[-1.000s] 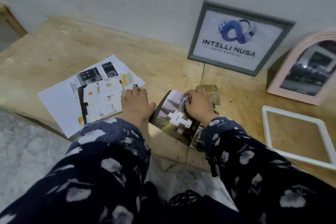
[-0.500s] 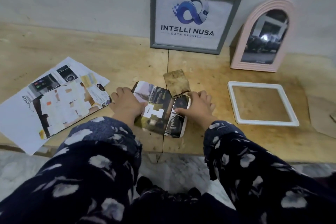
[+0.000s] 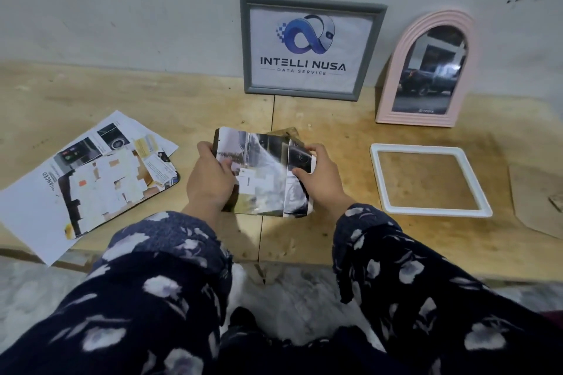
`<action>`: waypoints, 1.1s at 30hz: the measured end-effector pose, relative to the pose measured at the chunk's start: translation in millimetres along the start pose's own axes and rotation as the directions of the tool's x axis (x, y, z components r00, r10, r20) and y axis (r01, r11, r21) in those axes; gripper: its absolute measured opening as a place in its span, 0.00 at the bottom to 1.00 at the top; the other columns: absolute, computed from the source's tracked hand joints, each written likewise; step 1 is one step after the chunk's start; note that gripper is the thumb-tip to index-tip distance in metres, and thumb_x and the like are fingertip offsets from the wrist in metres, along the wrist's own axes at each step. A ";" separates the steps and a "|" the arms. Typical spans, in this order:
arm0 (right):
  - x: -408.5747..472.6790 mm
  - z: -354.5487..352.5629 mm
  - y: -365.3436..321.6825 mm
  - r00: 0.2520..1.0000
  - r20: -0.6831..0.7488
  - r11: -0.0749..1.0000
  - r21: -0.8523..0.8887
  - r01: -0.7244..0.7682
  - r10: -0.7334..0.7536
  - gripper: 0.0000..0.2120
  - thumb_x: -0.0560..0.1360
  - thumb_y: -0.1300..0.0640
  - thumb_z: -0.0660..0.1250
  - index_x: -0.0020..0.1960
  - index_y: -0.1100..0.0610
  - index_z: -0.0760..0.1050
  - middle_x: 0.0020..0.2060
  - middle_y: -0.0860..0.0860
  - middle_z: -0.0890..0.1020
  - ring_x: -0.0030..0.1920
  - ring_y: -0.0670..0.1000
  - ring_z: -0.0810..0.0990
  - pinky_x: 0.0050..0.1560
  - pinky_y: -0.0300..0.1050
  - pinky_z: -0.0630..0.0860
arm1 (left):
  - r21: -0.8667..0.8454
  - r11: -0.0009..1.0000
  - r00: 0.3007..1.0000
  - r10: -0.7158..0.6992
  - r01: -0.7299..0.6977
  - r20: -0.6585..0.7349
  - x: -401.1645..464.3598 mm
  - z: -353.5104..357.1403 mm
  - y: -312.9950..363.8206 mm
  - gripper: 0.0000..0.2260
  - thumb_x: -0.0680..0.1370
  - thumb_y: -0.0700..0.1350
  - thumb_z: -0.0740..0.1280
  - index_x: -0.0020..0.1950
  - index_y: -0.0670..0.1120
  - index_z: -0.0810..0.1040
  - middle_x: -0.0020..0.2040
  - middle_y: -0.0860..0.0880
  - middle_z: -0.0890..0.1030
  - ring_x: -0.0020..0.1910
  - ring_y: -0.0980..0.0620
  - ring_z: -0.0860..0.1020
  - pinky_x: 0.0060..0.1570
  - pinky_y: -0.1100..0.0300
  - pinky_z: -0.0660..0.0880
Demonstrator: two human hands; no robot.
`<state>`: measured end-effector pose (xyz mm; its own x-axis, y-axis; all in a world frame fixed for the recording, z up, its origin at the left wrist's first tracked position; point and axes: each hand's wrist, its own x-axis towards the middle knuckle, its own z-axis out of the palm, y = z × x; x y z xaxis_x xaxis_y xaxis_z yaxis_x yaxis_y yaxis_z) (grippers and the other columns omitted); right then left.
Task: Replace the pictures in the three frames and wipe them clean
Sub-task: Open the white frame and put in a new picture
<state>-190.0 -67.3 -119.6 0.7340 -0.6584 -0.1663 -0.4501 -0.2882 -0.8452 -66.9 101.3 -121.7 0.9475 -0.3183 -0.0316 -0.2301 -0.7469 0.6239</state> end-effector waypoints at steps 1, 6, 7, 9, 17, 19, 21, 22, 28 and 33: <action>3.1 -7.3 -0.4 1.000 -0.019 1.000 0.012 0.005 -0.005 0.22 0.75 0.60 0.69 0.65 0.51 0.67 0.56 0.53 0.79 0.43 0.51 0.80 0.41 0.46 0.80 | -0.020 1.000 1.000 0.010 -0.010 -0.014 -1.6 0.7 8.4 0.13 0.81 0.44 0.59 0.63 0.43 0.61 0.44 0.44 0.78 0.41 0.42 0.76 0.37 0.52 0.69; 8.6 -59.9 4.0 0.995 -0.073 0.997 0.047 0.068 -0.065 0.26 0.74 0.63 0.69 0.69 0.51 0.65 0.57 0.52 0.78 0.45 0.49 0.77 0.37 0.35 0.74 | -0.079 0.996 0.998 0.038 -0.042 -0.056 -18.6 13.4 56.3 0.14 0.81 0.45 0.60 0.64 0.43 0.62 0.46 0.45 0.78 0.43 0.42 0.77 0.38 0.52 0.70; 6.8 -74.4 7.4 0.995 -0.079 0.997 0.039 0.071 -0.068 0.26 0.74 0.63 0.69 0.69 0.51 0.64 0.57 0.51 0.78 0.47 0.49 0.76 0.40 0.37 0.74 | -0.082 0.996 0.998 0.041 -0.046 -0.057 -24.5 18.5 67.9 0.15 0.81 0.46 0.60 0.65 0.43 0.62 0.46 0.45 0.78 0.43 0.43 0.77 0.39 0.51 0.72; 5.4 -103.4 18.6 0.990 -0.118 0.996 0.028 0.081 -0.077 0.27 0.74 0.62 0.70 0.69 0.51 0.63 0.58 0.50 0.75 0.53 0.50 0.75 0.51 0.41 0.73 | -0.105 0.993 0.998 0.048 -0.053 -0.042 -36.2 32.8 90.9 0.15 0.81 0.48 0.61 0.65 0.46 0.62 0.48 0.46 0.79 0.43 0.43 0.79 0.43 0.48 0.77; 8.2 -213.9 87.7 0.980 -0.184 0.978 -0.204 0.034 -0.073 0.17 0.75 0.69 0.62 0.62 0.57 0.73 0.64 0.53 0.71 0.60 0.54 0.74 0.51 0.35 0.64 | -0.164 0.986 0.999 0.018 -0.010 0.045 -78.2 118.7 177.1 0.15 0.80 0.50 0.64 0.64 0.48 0.67 0.47 0.51 0.78 0.45 0.46 0.79 0.48 0.47 0.77; 8.8 -237.3 105.9 0.982 -0.175 0.964 -0.264 0.021 -0.070 0.19 0.75 0.69 0.61 0.64 0.58 0.72 0.65 0.53 0.70 0.60 0.54 0.74 0.50 0.33 0.63 | -0.203 0.979 0.998 0.018 -0.005 0.063 -86.3 138.8 193.5 0.15 0.80 0.46 0.65 0.65 0.47 0.67 0.43 0.52 0.76 0.45 0.47 0.78 0.48 0.50 0.76; 8.0 -254.9 120.4 0.987 -0.150 0.944 -0.330 0.007 -0.060 0.20 0.75 0.67 0.62 0.67 0.58 0.70 0.67 0.53 0.68 0.61 0.54 0.73 0.51 0.35 0.64 | -0.227 0.974 0.995 0.029 -0.007 0.096 -92.8 154.1 205.8 0.16 0.79 0.44 0.66 0.65 0.47 0.68 0.42 0.52 0.75 0.44 0.48 0.77 0.46 0.52 0.75; 8.6 -262.7 127.0 0.989 -0.139 0.936 -0.351 -0.005 -0.047 0.22 0.75 0.66 0.63 0.68 0.57 0.70 0.68 0.52 0.67 0.61 0.54 0.73 0.53 0.37 0.66 | -0.225 0.974 0.993 0.035 -0.010 0.111 -94.6 160.5 211.9 0.16 0.79 0.43 0.66 0.66 0.47 0.67 0.42 0.52 0.74 0.44 0.49 0.77 0.46 0.52 0.75; 20.6 -277.9 162.2 0.997 -0.077 0.907 -0.418 -0.050 0.020 0.27 0.73 0.62 0.64 0.71 0.53 0.65 0.70 0.50 0.65 0.64 0.57 0.72 0.64 0.54 0.72 | -0.151 0.988 0.976 0.038 -0.005 0.215 -94.3 188.4 229.1 0.22 0.77 0.43 0.69 0.68 0.49 0.65 0.51 0.50 0.77 0.51 0.48 0.78 0.52 0.49 0.76; 19.3 -275.1 179.8 0.996 0.031 0.849 -0.524 -0.060 0.089 0.29 0.76 0.57 0.63 0.75 0.51 0.60 0.77 0.50 0.54 0.72 0.58 0.61 0.71 0.54 0.63 | 0.278 0.943 0.952 0.097 -0.182 0.292 -99.2 200.2 224.3 0.19 0.77 0.53 0.66 0.66 0.51 0.69 0.67 0.47 0.64 0.66 0.44 0.63 0.60 0.47 0.66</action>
<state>-396.7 -323.2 -135.0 0.7064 -0.6598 -0.2562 -0.6927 -0.5701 -0.4418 -257.0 -151.5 -134.9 0.8143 -0.5459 -0.1973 -0.4507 -0.8089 0.3775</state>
